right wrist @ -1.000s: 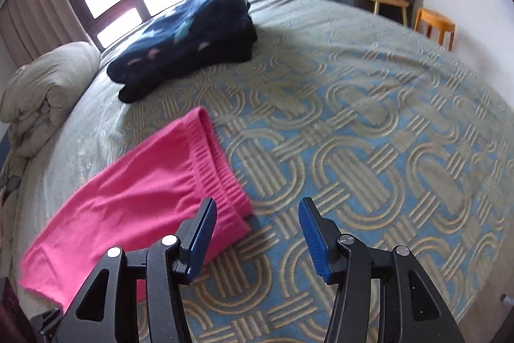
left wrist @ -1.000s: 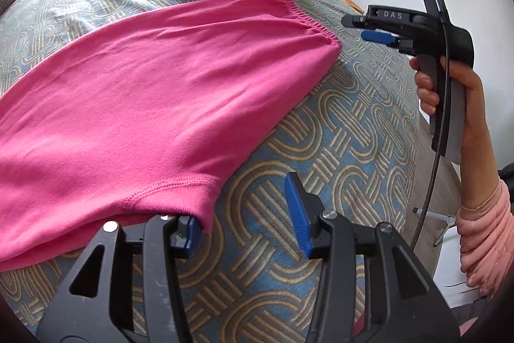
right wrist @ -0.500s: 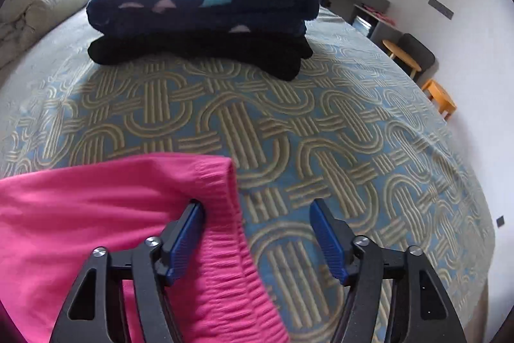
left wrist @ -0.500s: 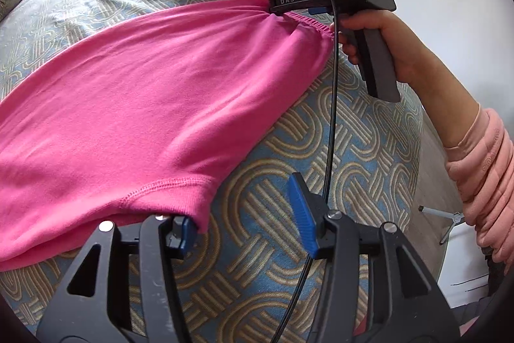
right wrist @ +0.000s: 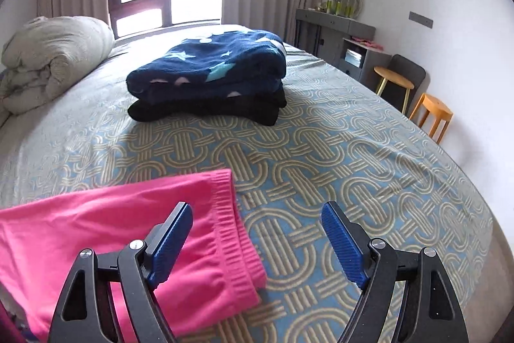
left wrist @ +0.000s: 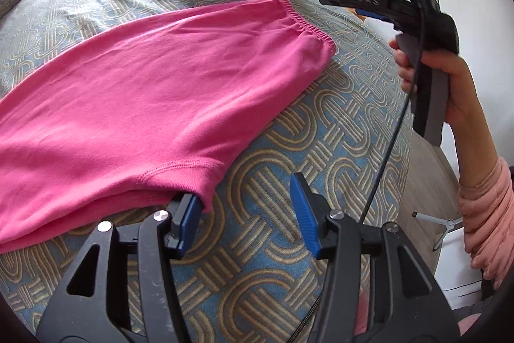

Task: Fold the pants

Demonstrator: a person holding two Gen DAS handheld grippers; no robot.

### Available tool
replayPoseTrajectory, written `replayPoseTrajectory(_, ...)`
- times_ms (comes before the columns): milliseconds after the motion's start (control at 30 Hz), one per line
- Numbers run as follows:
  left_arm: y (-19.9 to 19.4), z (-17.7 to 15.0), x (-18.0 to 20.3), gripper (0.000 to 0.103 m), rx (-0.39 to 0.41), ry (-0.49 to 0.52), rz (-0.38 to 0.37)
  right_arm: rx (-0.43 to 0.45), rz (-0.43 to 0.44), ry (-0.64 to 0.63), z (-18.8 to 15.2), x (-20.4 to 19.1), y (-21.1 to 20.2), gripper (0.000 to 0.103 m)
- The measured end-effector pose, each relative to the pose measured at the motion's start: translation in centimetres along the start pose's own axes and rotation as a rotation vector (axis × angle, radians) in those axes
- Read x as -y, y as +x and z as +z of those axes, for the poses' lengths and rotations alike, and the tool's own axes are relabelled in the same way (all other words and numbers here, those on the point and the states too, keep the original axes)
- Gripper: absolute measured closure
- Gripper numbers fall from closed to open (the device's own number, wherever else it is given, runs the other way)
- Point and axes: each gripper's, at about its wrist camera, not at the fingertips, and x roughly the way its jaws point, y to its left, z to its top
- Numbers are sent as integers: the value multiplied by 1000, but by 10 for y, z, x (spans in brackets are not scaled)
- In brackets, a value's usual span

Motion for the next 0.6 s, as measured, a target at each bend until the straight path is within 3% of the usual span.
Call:
replayPoseTrajectory(200,-27,-19,-10,49,-11,-49,-47,-40,185,-31,-32,-26,-39,20)
replayPoseTrajectory(400,-66,-36,-34,49,47,-91,42,-73,263,-122,-39,-73,-24,20)
replayPoseTrajectory(433,-73,-38,-41,48,62,-106,63,-96,249,-143,-40,-78,-14,20)
replayPoseTrajectory(467,-81,-42,-51,48,78,-128,89,-128,177,-170,-43,-81,-1,20)
replayPoseTrajectory(533,-95,-48,-73,48,106,-182,150,-209,-37,-177,-52,-78,23,23)
replayPoseTrajectory(567,-103,-54,-87,48,122,-215,184,-229,-67,-149,-55,-74,25,23)
replayPoseTrajectory(600,-109,-59,-101,48,132,-245,211,-217,-32,-102,-57,-70,18,23)
